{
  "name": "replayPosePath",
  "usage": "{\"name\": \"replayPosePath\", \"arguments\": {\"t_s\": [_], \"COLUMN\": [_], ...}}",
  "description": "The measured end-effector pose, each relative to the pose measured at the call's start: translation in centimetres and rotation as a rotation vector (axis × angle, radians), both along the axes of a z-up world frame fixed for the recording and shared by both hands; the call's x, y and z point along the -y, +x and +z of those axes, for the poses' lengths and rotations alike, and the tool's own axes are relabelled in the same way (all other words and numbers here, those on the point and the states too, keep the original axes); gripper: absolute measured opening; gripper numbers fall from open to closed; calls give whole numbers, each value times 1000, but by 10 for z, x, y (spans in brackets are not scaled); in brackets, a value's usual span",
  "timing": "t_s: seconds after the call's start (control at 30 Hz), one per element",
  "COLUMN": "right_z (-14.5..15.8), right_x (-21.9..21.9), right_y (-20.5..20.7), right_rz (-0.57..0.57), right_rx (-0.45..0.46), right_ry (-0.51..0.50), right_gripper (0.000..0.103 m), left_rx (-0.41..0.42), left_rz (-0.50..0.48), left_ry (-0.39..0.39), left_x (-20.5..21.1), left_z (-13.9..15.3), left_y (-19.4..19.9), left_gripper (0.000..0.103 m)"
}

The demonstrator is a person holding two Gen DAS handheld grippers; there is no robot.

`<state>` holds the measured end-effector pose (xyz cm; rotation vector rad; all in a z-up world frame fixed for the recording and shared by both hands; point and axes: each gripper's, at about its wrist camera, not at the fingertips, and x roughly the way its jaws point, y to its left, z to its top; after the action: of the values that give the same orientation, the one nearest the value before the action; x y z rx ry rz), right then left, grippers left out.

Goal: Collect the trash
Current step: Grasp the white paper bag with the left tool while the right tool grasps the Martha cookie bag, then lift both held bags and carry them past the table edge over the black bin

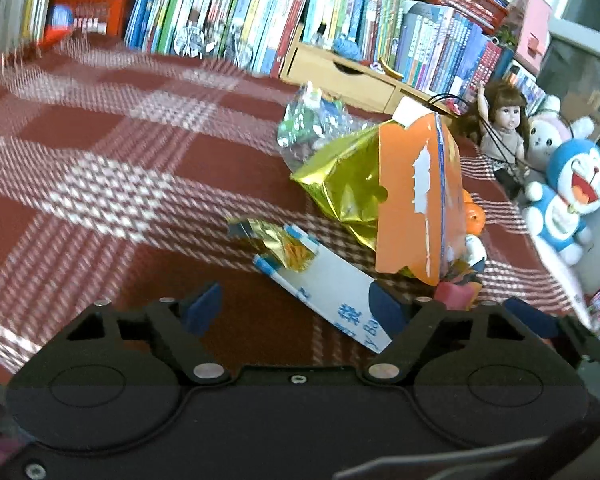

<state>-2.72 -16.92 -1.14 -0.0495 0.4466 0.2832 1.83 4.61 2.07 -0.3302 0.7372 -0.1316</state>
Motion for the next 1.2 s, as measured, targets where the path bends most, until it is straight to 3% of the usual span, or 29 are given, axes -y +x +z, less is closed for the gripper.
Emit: {"name": "replayPosePath", "arguments": {"t_s": [0.2,0.3,0.37,0.4,0.5,0.7,0.73,0.77,0.8,0.83,0.9,0.93,1.2], "right_z": [-3,-6,-8,-8,-7,-4,-4,-4,-5,-6,-8,-9,-4], "right_x": [-6,-7,-7,-7,-3,7,8,8,7,7,6,6,7], "right_y": [19,26,26,25,21,21,21,21,21,21,20,19,17], "right_rz": [10,23,31,34,30,-1,-3,-5,-6,-8,-7,-6,5], "right_rx": [-7,-40,-55,-60,-62,-61,-64,-66,-68,-71,-73,-72,-57], "right_ry": [2,10,19,26,48,80,83,83,80,75,69,66,66], "right_gripper": [103,95,89,85,77,72,72,72,72,72,71,71,70], "left_rx": [-1,-7,-10,-6,23,65,63,50,38,29,17,10,118], "left_rz": [31,33,37,38,40,22,22,31,41,47,33,32,39], "left_ry": [-74,-96,-80,-69,-42,-7,-19,-31,-36,-39,-32,-26,16], "left_x": [1,2,4,5,6,7,7,7,7,8,9,9,3], "left_z": [-10,-12,-12,-12,-9,0,-1,-3,-5,-7,-10,-10,19], "left_y": [11,17,19,19,17,12,14,15,17,19,21,22,12], "left_gripper": [70,44,22,18,17,20,33,55,61,59,35,16,13]}}
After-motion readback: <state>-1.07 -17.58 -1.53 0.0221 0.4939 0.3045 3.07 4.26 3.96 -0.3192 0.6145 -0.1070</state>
